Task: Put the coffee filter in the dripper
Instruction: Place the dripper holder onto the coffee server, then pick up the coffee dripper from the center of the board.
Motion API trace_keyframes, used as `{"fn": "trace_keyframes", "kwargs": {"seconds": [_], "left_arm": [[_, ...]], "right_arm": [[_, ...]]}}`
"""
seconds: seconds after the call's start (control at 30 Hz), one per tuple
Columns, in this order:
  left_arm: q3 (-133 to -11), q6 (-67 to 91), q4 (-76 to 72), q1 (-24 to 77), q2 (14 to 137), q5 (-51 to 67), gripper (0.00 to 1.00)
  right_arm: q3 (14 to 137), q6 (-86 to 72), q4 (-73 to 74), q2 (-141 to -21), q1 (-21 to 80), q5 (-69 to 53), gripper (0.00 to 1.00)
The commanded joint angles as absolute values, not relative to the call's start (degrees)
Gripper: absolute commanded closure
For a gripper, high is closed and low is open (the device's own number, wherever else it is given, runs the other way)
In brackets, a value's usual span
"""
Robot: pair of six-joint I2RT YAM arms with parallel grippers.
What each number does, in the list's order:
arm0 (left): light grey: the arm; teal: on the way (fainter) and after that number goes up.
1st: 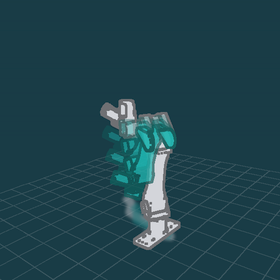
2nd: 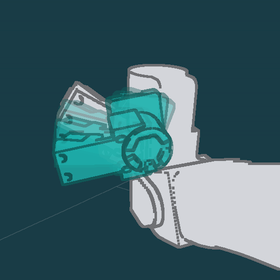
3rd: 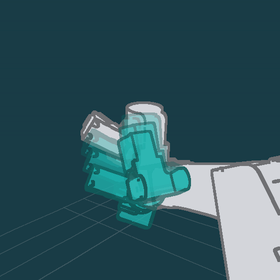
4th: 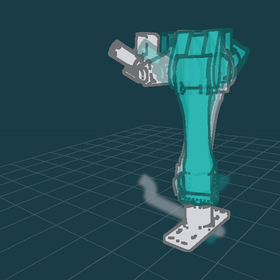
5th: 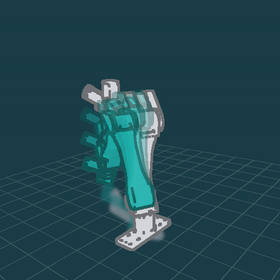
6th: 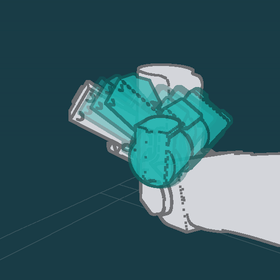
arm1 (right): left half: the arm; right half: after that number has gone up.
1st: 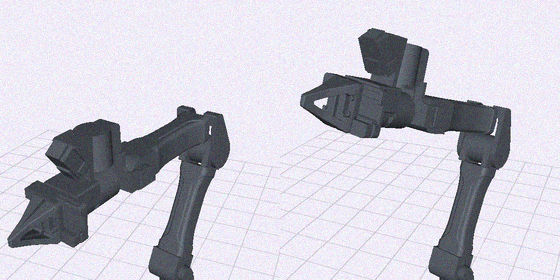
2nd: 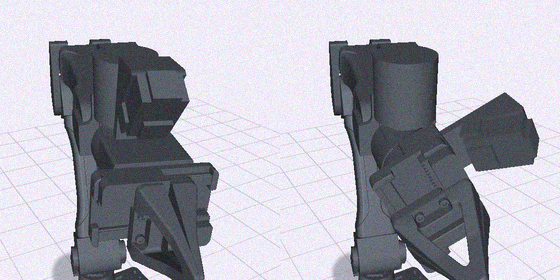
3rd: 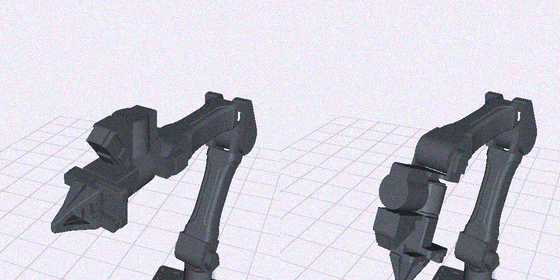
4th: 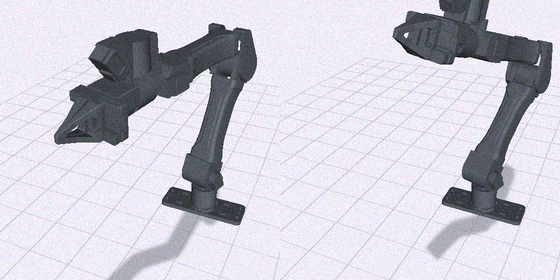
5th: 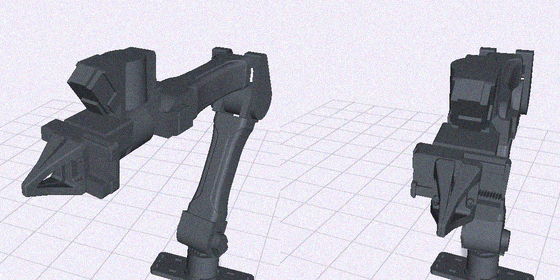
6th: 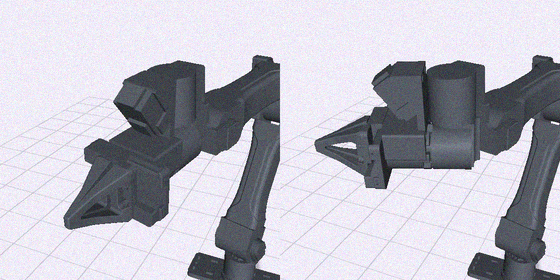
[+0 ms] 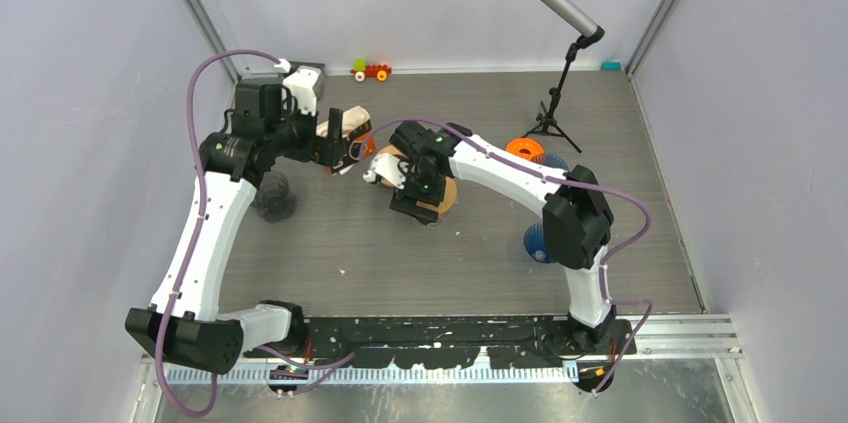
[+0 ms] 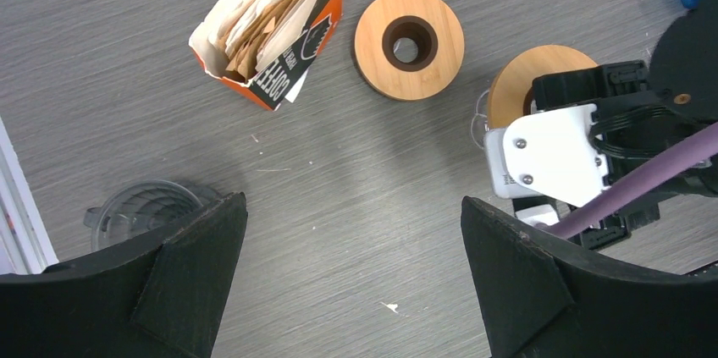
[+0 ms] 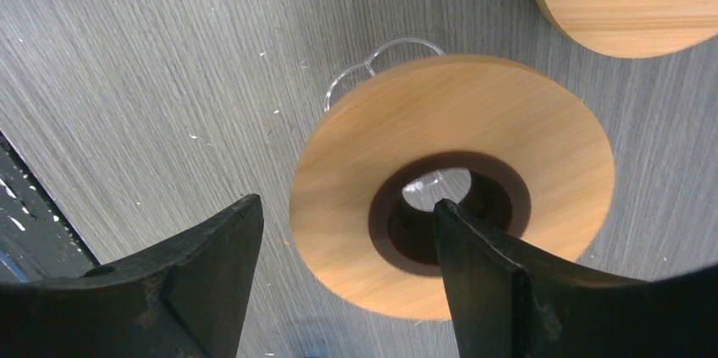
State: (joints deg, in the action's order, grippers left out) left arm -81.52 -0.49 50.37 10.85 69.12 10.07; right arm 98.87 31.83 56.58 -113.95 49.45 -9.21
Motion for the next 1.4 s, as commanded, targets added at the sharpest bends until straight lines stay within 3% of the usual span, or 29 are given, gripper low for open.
{"fn": "trace_keyframes", "kwargs": {"seconds": [0.0, 0.3, 0.67, 1.0, 1.37], "left_arm": [[-82.4, -1.2, 48.1, 10.5, 68.6, 9.7, 0.00], [-82.9, -1.5, 46.5, 10.5, 69.8, 10.4, 0.00], [-79.4, -1.5, 42.2, 10.5, 70.7, 17.0, 0.00], [-77.3, -1.0, 39.6, 10.6, 72.2, 20.9, 0.00], [-78.8, -0.5, 38.5, 10.6, 75.4, 21.5, 0.00]], "right_arm": [[98.5, 28.6, 54.8, -105.5, 49.7, -7.2, 0.20], [89.5, 20.6, 52.9, -92.5, 42.5, -4.9, 0.19], [75.2, 9.8, 49.2, -78.3, 14.5, -5.6, 0.24], [71.4, 5.4, 44.2, -84.5, -7.4, -11.5, 0.40], [75.7, 2.2, 43.4, -96.8, -10.6, -18.6, 0.42]]}}
